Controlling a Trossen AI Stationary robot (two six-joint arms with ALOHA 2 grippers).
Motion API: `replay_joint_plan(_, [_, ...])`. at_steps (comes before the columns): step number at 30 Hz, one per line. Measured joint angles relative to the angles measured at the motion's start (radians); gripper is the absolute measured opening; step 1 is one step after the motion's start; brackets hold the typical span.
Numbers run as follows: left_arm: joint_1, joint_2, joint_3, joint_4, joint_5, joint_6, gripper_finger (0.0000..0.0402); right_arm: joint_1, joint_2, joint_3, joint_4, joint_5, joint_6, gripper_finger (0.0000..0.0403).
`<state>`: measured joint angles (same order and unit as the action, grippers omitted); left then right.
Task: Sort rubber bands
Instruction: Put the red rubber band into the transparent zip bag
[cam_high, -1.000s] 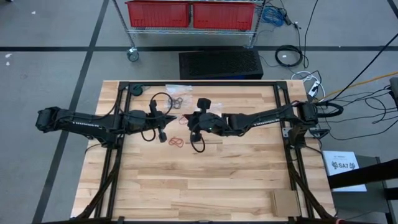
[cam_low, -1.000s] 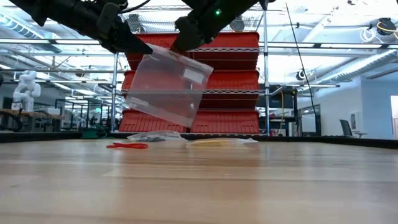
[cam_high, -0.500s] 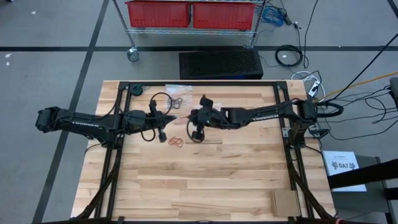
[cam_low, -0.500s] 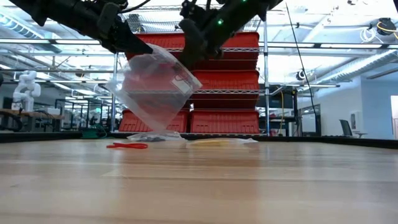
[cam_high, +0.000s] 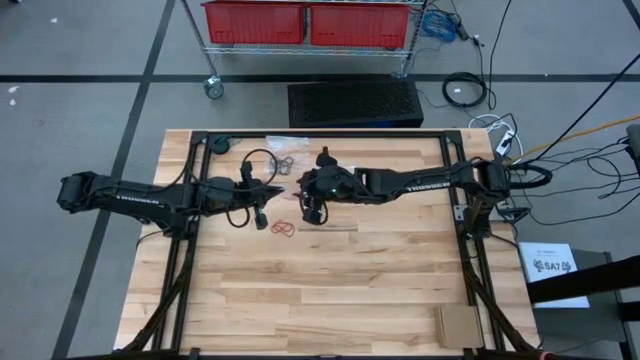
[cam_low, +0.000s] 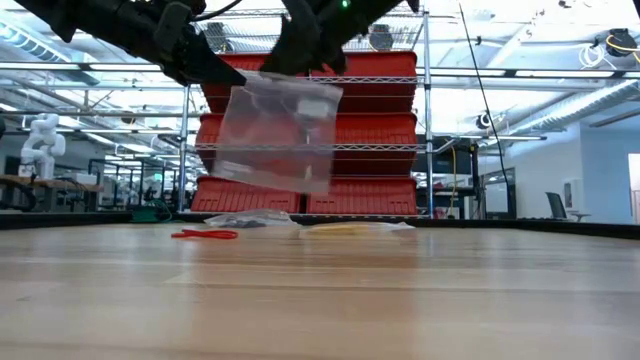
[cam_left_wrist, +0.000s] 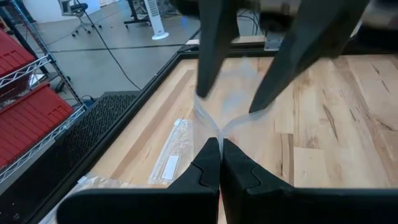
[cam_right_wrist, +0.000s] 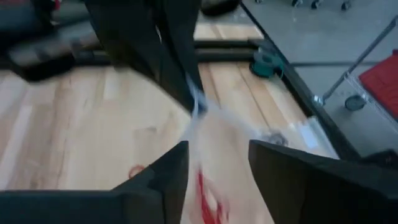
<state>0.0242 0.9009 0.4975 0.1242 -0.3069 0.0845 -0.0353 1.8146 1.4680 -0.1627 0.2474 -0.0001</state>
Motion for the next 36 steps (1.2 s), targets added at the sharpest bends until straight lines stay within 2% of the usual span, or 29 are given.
replay_joint_plan(7, [0.0,0.0,0.0,-0.003,0.001,0.0,0.0,0.004,-0.001,0.084,-0.116,-0.028,-0.018,0.0171])
replay_joint_plan(10, [0.0,0.0,0.0,-0.005,0.001,0.0,0.0,0.016,-0.013,0.11,-0.181,-0.116,-0.02,0.017])
replay_joint_plan(14, [0.0,0.0,0.0,-0.012,0.001,0.0,0.0,0.057,-0.046,0.112,-0.183,-0.242,-0.048,0.0174])
replay_joint_plan(19, [0.0,0.0,0.0,-0.021,0.001,0.0,0.0,0.108,-0.044,0.032,-0.177,-0.258,-0.073,0.0174])
replay_joint_plan(24, [0.0,0.0,0.0,-0.03,0.001,0.0,0.0,0.142,-0.042,-0.19,0.061,-0.265,-0.005,0.0164])
replay_joint_plan(27, [0.0,0.0,0.0,-0.029,-0.017,0.0,0.0,0.157,-0.035,-0.328,0.343,-0.302,0.042,0.0158])
replay_joint_plan(29, [0.0,0.0,0.0,-0.026,-0.035,0.0,0.0,0.164,-0.024,-0.402,0.461,-0.291,0.089,0.0154])
replay_joint_plan(33, [0.001,0.0,0.0,-0.003,-0.041,0.0,0.0,0.159,0.052,-0.449,0.586,-0.16,0.178,0.0146])
replay_joint_plan(36, [0.001,0.0,0.001,0.005,-0.045,0.0,0.0,0.147,0.139,-0.404,0.595,-0.138,0.197,0.0146])
